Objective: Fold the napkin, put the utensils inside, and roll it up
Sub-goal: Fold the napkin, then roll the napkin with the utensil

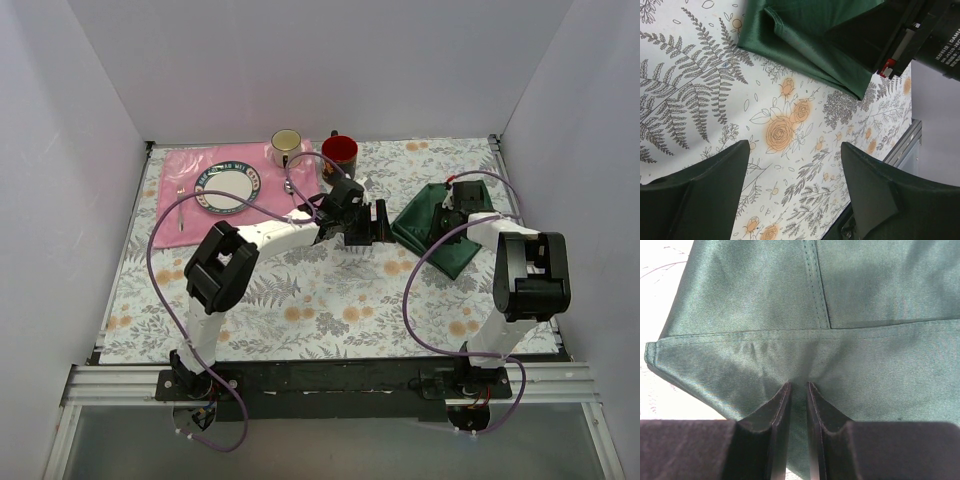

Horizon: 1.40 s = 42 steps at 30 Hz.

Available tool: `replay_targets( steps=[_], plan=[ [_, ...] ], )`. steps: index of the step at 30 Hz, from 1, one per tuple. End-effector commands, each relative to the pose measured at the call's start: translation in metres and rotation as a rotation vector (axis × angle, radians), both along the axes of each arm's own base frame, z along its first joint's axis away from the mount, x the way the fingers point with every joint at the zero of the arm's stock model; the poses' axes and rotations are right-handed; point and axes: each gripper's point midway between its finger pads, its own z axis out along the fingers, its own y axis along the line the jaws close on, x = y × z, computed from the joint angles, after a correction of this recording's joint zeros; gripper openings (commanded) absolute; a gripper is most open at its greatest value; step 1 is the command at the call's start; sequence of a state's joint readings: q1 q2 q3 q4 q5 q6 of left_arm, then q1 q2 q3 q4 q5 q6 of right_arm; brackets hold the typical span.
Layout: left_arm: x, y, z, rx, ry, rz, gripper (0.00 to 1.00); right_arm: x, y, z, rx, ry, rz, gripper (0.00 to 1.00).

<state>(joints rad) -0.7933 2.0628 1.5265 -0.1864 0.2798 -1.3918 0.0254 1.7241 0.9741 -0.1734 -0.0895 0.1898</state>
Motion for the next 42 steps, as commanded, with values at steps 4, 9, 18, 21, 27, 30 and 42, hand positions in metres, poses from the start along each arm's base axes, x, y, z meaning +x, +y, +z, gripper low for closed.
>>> replay_targets(
  steps=[4,9,18,21,27,30,42],
  plan=[
    [-0.008,0.011,0.039,-0.038,-0.046,0.002,0.73,-0.04,0.018,-0.013,0.092,0.108,-0.083,0.24],
    [-0.011,0.018,0.044,-0.037,-0.051,0.009,0.73,-0.055,0.041,-0.013,0.159,0.118,-0.087,0.24],
    [-0.017,0.044,0.051,-0.021,-0.058,0.039,0.73,-0.067,0.076,0.003,0.201,0.124,-0.046,0.26],
    [-0.02,0.048,0.048,-0.016,-0.049,0.045,0.73,-0.054,0.062,0.02,0.102,0.065,-0.02,0.31],
    [-0.025,0.041,0.048,-0.042,-0.014,0.015,0.73,-0.026,0.027,0.058,-0.137,-0.032,0.024,0.41],
    [-0.029,0.031,0.051,-0.088,0.014,-0.02,0.7,-0.031,0.023,0.059,-0.158,-0.036,0.037,0.44],
    [-0.023,-0.018,0.026,-0.223,0.135,-0.104,0.37,-0.055,0.006,0.02,-0.141,0.008,-0.001,0.28]
  ],
)
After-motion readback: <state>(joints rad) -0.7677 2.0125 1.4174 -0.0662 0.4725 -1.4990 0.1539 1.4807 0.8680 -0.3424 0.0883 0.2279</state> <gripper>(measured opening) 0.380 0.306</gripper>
